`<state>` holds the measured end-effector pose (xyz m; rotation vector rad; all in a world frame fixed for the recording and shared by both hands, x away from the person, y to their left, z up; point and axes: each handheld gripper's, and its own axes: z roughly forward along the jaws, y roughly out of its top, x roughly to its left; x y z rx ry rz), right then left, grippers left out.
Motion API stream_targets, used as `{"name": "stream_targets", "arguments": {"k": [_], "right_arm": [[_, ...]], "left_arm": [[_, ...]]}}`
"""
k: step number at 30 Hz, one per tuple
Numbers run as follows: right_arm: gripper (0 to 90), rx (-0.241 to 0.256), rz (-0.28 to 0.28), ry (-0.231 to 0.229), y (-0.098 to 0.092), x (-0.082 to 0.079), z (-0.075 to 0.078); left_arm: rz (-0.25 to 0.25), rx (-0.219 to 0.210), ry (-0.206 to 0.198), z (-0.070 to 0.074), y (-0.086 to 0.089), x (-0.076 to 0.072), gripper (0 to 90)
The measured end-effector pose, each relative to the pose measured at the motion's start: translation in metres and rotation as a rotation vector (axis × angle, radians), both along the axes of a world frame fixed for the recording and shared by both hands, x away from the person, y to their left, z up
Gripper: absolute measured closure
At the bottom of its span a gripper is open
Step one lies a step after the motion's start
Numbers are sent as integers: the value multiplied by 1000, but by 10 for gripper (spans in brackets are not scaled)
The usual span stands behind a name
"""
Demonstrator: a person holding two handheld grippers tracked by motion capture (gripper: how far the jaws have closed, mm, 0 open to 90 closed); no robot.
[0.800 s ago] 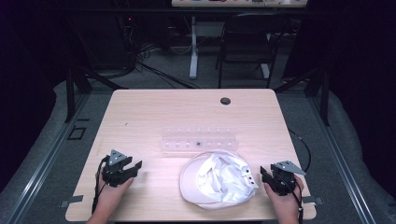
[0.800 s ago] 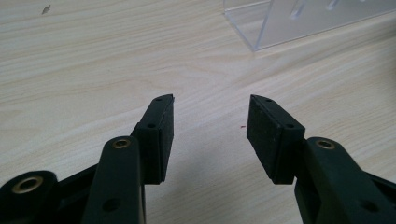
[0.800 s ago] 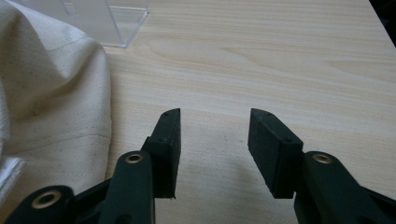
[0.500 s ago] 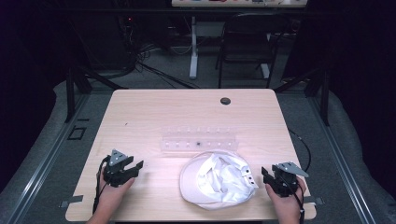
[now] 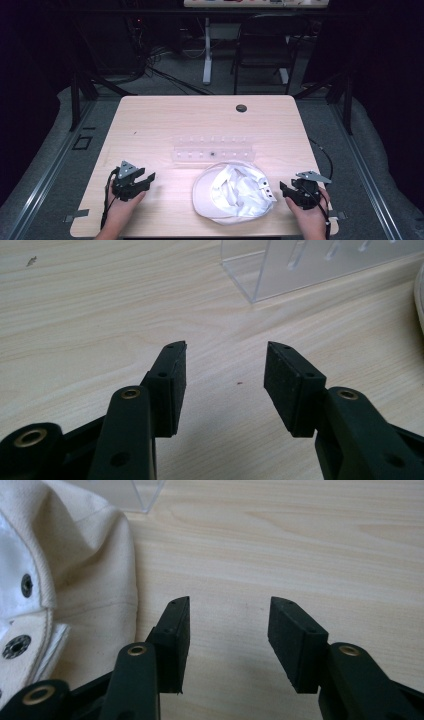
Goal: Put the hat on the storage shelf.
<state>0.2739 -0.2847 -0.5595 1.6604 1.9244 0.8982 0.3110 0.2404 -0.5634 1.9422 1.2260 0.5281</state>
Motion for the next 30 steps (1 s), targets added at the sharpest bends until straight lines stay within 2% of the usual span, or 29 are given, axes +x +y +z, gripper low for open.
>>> {"name": "stream_targets", "arguments": {"k": [5, 9, 15, 16, 20, 22, 24, 26, 27, 28, 29, 30], "right_arm": [[505, -4, 13, 33, 1, 1, 7], [488, 4, 45, 56, 5, 4, 15], [511, -42, 120, 108, 11, 11, 28], [511, -56, 121, 107, 13, 13, 32], [495, -54, 157, 109, 16, 15, 40], [480, -65, 166, 102, 21, 16, 47], [481, -65, 168, 113, 23, 17, 49], [482, -67, 174, 151, 25, 21, 53], [482, -67, 174, 151, 25, 21, 53], [476, -59, 177, 183, 25, 25, 55], [476, -59, 177, 183, 25, 25, 55], [464, -36, 175, 207, 25, 27, 59]], "left_arm": [[-2, -5, 3, 0, 0, 0, 519], [-8, -3, 3, 0, -1, 1, 514], [-25, 3, 10, -1, -3, 1, 513], [-25, 2, 8, -1, -3, 1, 514], [-28, 4, 7, -1, -3, 0, 514], [-27, 4, 7, -1, -4, 0, 513], [-27, 5, 7, -1, -4, 0, 513], [-28, 6, 7, -1, -4, 1, 513], [-28, 6, 7, -1, -4, 1, 513], [-26, 6, 9, -1, -4, 1, 513], [-26, 6, 9, -1, -4, 1, 513], [-28, 7, 8, -1, -3, 1, 513]]}}
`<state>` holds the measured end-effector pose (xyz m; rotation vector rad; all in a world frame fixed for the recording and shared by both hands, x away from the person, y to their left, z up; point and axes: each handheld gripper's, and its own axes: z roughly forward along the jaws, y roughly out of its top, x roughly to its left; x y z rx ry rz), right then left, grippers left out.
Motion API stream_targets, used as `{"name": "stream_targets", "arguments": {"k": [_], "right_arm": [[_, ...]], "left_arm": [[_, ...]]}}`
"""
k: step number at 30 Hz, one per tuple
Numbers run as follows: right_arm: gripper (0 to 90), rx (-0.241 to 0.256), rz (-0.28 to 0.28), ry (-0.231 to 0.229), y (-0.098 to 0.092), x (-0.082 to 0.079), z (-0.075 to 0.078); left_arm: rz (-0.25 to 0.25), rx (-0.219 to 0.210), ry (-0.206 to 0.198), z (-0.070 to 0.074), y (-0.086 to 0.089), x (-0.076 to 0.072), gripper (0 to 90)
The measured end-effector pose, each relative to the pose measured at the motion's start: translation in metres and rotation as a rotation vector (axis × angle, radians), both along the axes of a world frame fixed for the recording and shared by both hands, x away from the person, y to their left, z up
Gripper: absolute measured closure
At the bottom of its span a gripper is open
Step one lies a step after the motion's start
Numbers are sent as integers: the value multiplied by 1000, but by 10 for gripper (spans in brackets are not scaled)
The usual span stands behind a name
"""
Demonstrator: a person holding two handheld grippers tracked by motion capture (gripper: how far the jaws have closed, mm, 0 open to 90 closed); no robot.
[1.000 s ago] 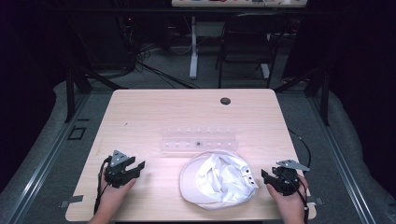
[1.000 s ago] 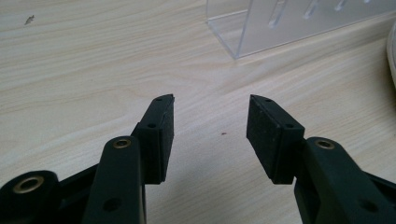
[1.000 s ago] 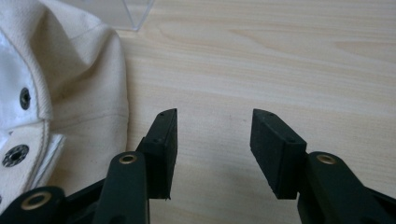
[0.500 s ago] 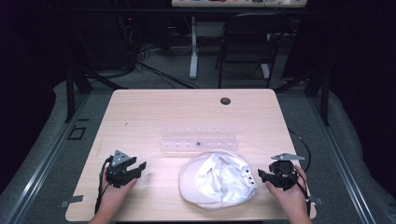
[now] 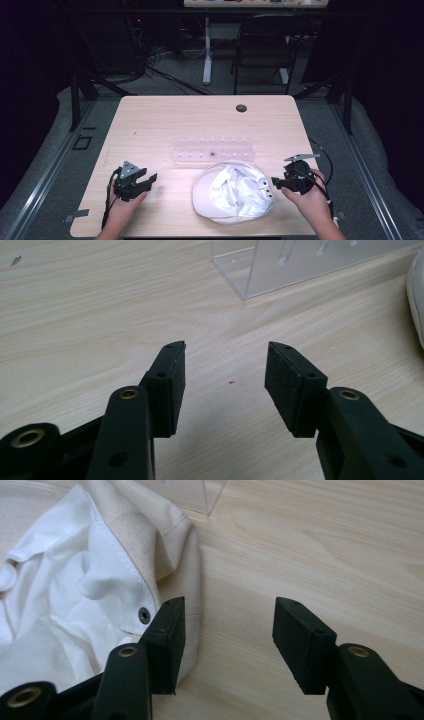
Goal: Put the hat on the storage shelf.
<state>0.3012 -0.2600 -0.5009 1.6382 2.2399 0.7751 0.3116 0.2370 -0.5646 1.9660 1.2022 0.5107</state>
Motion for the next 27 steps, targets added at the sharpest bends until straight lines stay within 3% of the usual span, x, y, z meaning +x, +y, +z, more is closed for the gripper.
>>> {"name": "stream_targets", "arguments": {"k": [8, 11, 18, 27], "right_arm": [[451, 65, 6, 78, 1, 8, 9], [460, 97, 8, 127, 3, 11, 11], [471, 111, 9, 186, 5, 15, 11], [482, 171, 26, 279, 5, 18, 11]], "left_arm": [[-4, 3, 3, 0, -1, 0, 513], [-6, 4, 3, 0, -1, 0, 513], [-9, 9, 1, -1, -1, 0, 513], [-9, 8, 3, -1, -2, 0, 512]]}}
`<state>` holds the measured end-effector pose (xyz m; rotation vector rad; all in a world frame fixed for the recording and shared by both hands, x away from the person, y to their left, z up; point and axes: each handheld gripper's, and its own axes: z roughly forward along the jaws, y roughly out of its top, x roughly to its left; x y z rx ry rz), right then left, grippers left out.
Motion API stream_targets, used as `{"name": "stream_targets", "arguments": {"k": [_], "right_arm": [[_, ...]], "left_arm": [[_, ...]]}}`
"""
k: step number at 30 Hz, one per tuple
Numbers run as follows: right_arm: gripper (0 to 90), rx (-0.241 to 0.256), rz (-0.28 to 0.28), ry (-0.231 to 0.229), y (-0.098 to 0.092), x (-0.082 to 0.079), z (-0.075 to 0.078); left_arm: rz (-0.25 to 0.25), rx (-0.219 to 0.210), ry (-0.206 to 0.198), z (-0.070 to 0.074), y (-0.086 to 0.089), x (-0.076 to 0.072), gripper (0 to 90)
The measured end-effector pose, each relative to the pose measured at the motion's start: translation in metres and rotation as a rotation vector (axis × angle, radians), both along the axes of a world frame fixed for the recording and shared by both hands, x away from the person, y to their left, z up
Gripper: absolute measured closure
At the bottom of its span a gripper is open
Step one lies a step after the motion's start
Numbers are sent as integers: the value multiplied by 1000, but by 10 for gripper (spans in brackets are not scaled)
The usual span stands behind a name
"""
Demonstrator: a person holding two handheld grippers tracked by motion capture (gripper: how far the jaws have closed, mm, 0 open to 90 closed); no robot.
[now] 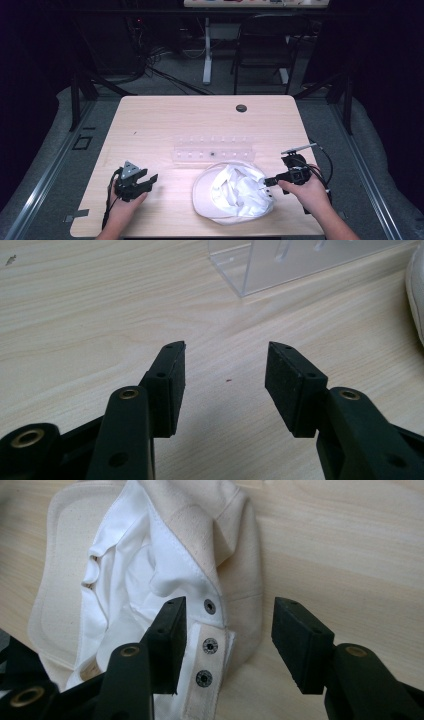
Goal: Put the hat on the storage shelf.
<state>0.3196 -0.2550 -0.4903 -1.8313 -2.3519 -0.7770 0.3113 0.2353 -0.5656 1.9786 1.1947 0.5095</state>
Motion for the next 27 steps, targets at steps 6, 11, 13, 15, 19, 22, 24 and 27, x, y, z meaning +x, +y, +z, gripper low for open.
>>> {"name": "stream_targets", "arguments": {"k": [6, 11, 13, 15, 19, 22, 24, 27], "right_arm": [[473, 26, 1, 21, 3, 0, -9], [472, 16, 23, 62, 8, 1, -19], [474, 25, 15, 67, 11, 1, -23], [475, 36, 29, 88, 12, 3, -25], [474, 68, -5, 81, 17, 3, -34], [479, 73, 22, 115, 17, 5, -37], [486, 83, 25, 128, 18, 5, -39], [511, 86, 15, 116, 20, 3, -38]], "left_arm": [[-2, 1, -2, 0, 0, 0, 512], [-1, -4, 1, 0, -1, 0, 512], [-1, -5, 1, 0, -1, 0, 511], [0, -5, 0, 0, -1, 0, 511], [-3, -3, 1, 0, 0, 0, 511], [-3, -3, 1, 0, 0, 0, 510], [-2, -3, 1, 0, 0, 0, 510], [-4, 1, 0, 0, 0, 0, 511]]}}
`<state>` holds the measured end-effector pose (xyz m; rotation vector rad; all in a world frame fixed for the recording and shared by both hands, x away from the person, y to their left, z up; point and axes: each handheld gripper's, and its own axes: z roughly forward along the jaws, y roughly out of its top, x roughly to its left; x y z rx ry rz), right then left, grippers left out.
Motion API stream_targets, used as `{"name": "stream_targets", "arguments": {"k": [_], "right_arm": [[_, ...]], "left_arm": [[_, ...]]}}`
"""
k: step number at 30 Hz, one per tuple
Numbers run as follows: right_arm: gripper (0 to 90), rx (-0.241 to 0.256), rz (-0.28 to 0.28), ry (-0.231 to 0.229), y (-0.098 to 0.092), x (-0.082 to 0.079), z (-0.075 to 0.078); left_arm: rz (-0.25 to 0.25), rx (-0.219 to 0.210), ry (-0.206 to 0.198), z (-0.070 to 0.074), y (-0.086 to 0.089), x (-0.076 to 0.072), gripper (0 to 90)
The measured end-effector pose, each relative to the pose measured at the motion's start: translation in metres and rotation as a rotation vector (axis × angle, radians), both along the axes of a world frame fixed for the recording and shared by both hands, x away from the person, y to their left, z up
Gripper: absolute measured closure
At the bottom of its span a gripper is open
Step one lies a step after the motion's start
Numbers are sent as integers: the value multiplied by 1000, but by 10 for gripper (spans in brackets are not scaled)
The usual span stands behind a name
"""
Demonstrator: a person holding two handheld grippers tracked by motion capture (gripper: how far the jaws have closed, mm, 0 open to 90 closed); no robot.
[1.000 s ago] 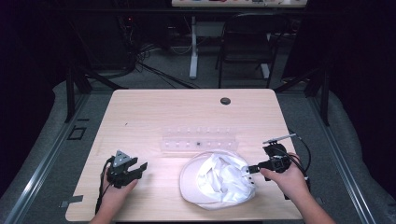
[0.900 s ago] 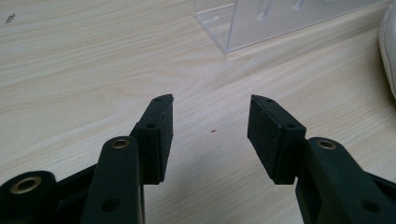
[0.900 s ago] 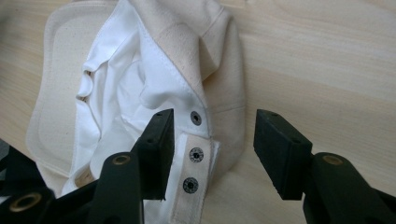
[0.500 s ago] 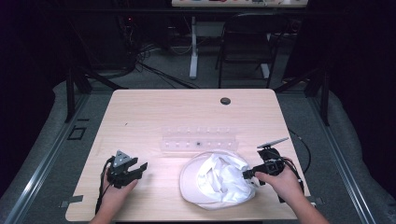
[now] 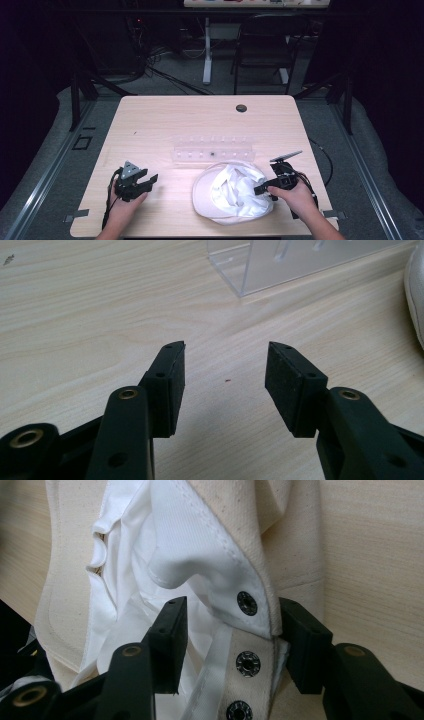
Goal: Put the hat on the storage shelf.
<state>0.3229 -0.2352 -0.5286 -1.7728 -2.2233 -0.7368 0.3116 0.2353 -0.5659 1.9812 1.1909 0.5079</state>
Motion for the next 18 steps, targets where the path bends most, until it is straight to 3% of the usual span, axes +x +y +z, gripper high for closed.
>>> {"name": "stream_targets", "arguments": {"k": [5, 7, 10, 11, 18], "right_arm": [[606, -3, 23, -1, -3, 0, 8], [616, 9, -11, -9, -1, -1, 10], [643, 5, 8, 3, -3, 1, 12], [665, 5, -21, 0, -2, 1, 13], [712, -9, -3, 23, 0, 3, 22]], "left_arm": [[1, -4, -1, 0, -1, 0, 511], [1, -5, -1, 0, -1, 0, 511], [1, -5, -2, 0, -1, 0, 511], [1, -5, -1, 0, -1, 0, 511], [1, -4, -1, 0, 0, 0, 511]]}}
